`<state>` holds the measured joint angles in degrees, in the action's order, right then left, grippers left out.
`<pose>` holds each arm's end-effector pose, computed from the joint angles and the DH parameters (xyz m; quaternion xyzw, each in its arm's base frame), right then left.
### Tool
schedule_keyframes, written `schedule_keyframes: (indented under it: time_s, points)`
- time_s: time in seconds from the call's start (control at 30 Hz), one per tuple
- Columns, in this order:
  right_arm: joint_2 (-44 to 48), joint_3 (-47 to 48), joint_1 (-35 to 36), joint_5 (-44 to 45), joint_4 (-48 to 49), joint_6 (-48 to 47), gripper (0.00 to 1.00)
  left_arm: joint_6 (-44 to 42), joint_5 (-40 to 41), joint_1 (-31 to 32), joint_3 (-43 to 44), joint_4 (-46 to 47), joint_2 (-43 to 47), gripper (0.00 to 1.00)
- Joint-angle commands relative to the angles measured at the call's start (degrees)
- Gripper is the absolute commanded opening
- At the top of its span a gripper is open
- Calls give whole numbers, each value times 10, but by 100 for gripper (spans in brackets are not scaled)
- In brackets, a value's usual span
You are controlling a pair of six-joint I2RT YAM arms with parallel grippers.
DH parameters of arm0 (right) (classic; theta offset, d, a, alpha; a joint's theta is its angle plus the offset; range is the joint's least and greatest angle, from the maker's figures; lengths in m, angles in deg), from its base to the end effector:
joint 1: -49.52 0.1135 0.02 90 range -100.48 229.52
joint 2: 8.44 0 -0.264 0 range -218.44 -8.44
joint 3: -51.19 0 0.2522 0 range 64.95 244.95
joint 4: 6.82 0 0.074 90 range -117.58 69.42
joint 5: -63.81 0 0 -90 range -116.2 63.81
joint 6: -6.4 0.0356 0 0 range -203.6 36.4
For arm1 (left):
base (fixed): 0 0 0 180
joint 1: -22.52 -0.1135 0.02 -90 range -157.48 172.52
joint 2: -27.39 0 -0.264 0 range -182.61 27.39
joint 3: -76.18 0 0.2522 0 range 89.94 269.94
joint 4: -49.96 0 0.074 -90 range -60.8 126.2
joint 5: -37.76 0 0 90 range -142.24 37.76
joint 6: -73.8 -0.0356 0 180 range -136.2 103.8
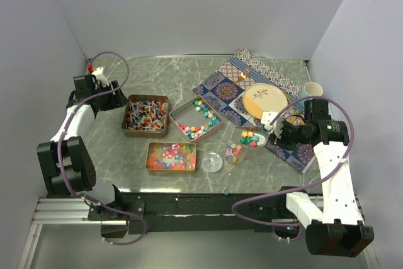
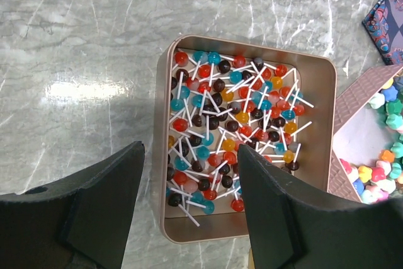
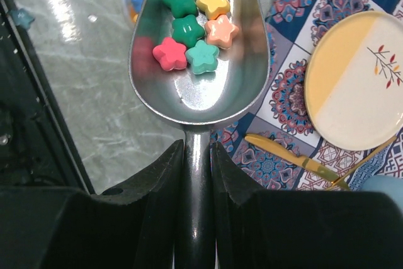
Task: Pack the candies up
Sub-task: Place the fake candies in the packing bottle.
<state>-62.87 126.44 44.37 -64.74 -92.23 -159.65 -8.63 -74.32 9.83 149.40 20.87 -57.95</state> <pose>0.1473 0.0090 0.3259 -0.5932 0.7080 0.1094 0.3672 0.3206 0.0585 0.2532 -0.0794 0.8938 -0.1561 0.4128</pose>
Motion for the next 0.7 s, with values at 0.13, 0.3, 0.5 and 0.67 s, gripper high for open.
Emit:
schedule_keyframes:
  time_s: [0.13, 0.3, 0.5, 0.67]
  points:
    - [9, 23, -3, 37, -81, -94, 0, -13, 8, -3, 16, 17, -11, 67]
    - [-16, 40, -2, 58, -89, -101, 0, -1, -1, -3, 15, 21, -9, 67]
    - [-44, 78, 6, 74, -99, -105, 0, 13, -9, -4, 17, 26, -13, 67]
    - [-59, 111, 43, 91, -109, -105, 0, 22, -13, -3, 22, 34, -24, 67]
